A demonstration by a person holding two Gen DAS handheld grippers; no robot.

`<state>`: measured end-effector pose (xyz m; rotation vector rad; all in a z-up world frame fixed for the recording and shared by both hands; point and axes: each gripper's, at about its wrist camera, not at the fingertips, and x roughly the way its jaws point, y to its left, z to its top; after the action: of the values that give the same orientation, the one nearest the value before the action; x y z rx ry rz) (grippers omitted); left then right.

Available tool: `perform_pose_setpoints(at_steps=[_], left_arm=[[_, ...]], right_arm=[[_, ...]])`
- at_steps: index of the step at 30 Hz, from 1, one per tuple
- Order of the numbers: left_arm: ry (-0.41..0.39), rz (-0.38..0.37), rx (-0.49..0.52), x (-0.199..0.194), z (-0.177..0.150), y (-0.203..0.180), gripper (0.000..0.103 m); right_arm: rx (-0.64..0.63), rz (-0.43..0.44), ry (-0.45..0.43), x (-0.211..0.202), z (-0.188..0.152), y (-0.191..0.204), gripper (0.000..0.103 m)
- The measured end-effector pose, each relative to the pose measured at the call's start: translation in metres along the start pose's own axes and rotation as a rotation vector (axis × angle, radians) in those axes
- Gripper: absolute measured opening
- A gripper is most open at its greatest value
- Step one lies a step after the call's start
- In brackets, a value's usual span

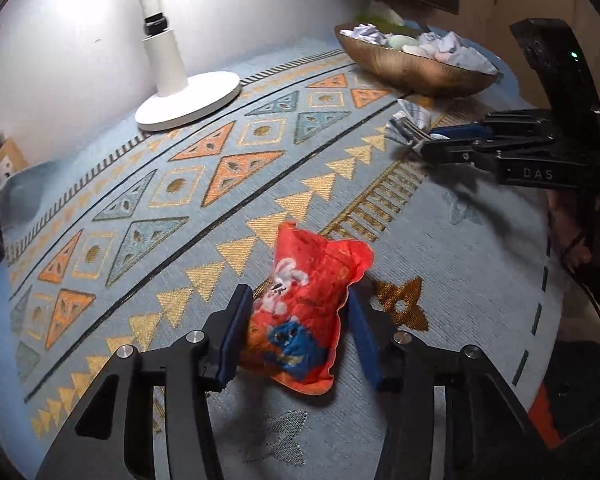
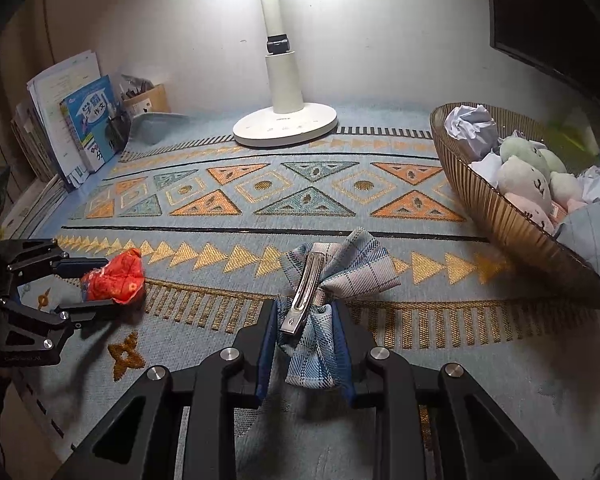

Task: Organize objects
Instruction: 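Lift the red snack bag and plaid bow clip off the rug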

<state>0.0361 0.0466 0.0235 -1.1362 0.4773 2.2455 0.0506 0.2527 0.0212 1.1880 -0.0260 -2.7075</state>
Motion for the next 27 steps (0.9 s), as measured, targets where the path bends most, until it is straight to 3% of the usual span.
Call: perform_pose_setpoints(at_steps=[3, 5, 8, 10, 14, 15, 17, 22, 27], left_arm=[[-0.014, 0.071, -0.209, -0.003, -0.003, 0.0, 0.042], [-0.021, 0.116, -0.337, -0.004, -0.006, 0.001, 0.042], [-0.068, 0.167, -0.448, -0.006, -0.009, 0.0, 0.041], [-0.094, 0.185, -0.501, -0.004, -0.014, 0.002, 0.041], [-0.099, 0.191, -0.5, -0.002, -0.014, 0.004, 0.041], [-0.102, 0.195, -0.492, -0.002, -0.014, 0.003, 0.041], [-0.101, 0.217, -0.474, -0.002, -0.013, -0.001, 0.041], [-0.088, 0.283, -0.411, -0.001, -0.009, -0.015, 0.037], [-0.118, 0.247, -0.451, -0.009, -0.012, -0.008, 0.029]], right_arm=[[-0.02, -0.02, 0.009, 0.002, 0.0, 0.004, 0.031], [-0.025, -0.034, 0.013, 0.002, 0.0, 0.005, 0.046], [-0.012, -0.044, -0.014, -0.003, 0.0, 0.002, 0.068], [-0.007, -0.027, -0.02, -0.005, 0.001, 0.001, 0.068], [-0.021, -0.038, 0.033, 0.006, 0.002, 0.004, 0.068], [-0.025, -0.048, 0.042, 0.008, 0.002, 0.006, 0.068], [-0.041, -0.056, 0.04, 0.008, 0.001, 0.009, 0.045], [-0.12, -0.084, 0.067, 0.014, 0.0, 0.025, 0.024], [-0.02, 0.033, 0.06, 0.002, -0.002, 0.014, 0.022]])
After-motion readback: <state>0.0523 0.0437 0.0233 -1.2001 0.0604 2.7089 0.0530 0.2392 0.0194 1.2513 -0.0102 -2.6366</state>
